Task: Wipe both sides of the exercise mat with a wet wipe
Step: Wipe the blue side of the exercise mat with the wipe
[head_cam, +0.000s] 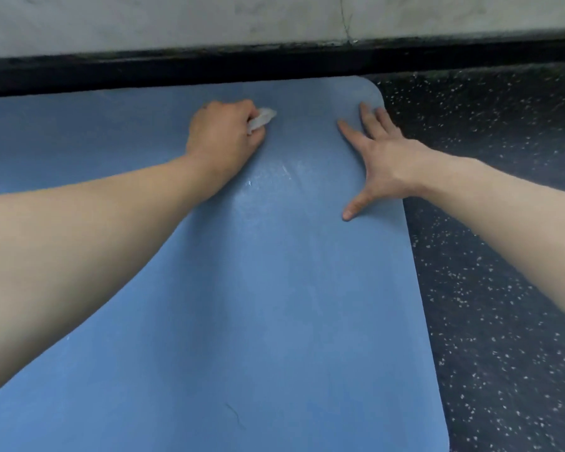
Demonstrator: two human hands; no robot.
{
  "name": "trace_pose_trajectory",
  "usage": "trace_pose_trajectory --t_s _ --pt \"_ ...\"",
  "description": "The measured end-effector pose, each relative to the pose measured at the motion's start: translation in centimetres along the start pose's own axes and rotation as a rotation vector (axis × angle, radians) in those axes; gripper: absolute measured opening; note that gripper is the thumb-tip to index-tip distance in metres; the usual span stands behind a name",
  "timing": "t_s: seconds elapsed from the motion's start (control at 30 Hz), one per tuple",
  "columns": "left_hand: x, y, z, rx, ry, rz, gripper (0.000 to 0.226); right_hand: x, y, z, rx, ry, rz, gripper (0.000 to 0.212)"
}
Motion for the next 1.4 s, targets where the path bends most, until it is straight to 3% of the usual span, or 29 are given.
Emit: trace_pose_trajectory --t_s 0.23,0.3,0.37,0.4,0.47,0.57,0.63,0.8,0.9,1.1,1.4 --pt "1.3 -0.9 0.3 0.058 0.083 0.029 0.023 0.8 -1.0 0.3 0.026 0.006 0.008 0.171" --pt "-0.3 -1.1 4.9 -0.054 -0.115 -0.026 0.017 1.0 -1.4 0.6 0.043 0.024 0.025 0.173" --pt "-3.6 -2.3 10.4 -0.181 -0.444 -0.245 0.015 1.1 -1.5 0.9 0.073 0.031 0.021 0.173" --pt "-3.5 -2.6 10.7 -0.181 -0.506 -0.297 0.016 1.1 -1.5 0.9 0.078 0.036 0.018 0.174" --pt "0.7 -2.7 7.1 -0.057 -0.316 -0.248 0.022 1.3 -1.3 0.8 0.058 0.050 0.022 0.174" --pt "4.6 -1.0 -0.5 0.033 0.229 -0.015 0.024 1.5 -1.4 0.5 0.020 0.063 0.014 0.173" --pt "3.7 -1.5 -0.1 -0.029 0.343 0.032 0.023 1.6 -1.3 0.5 -0.002 0.078 0.008 0.172" --pt "2.1 -2.7 0.8 -0.197 0.226 -0.040 0.017 1.8 -1.2 0.6 -0.040 0.083 -0.012 0.171" --pt "2.1 -2.8 0.0 -0.298 0.183 0.003 0.017 1.8 -1.1 0.4 -0.055 0.082 -0.024 0.169" --pt "1.7 -3.1 0.2 -0.265 0.101 0.103 0.036 2.1 -1.1 0.4 -0.114 0.047 -0.069 0.169" --pt "1.9 -3.0 0.6 -0.266 0.080 0.072 0.037 1.9 -0.5 0.7 -0.059 -0.040 -0.088 0.169"
Point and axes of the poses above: each hand's wrist, its own x-axis towards the middle knuckle, its own y-axis out of the back of the hand, z = x × y, the point moved 10 cm from there along x, towards the middle knuckle, and after that the axes turned 15 degrees about z, right-handed, at the moved point
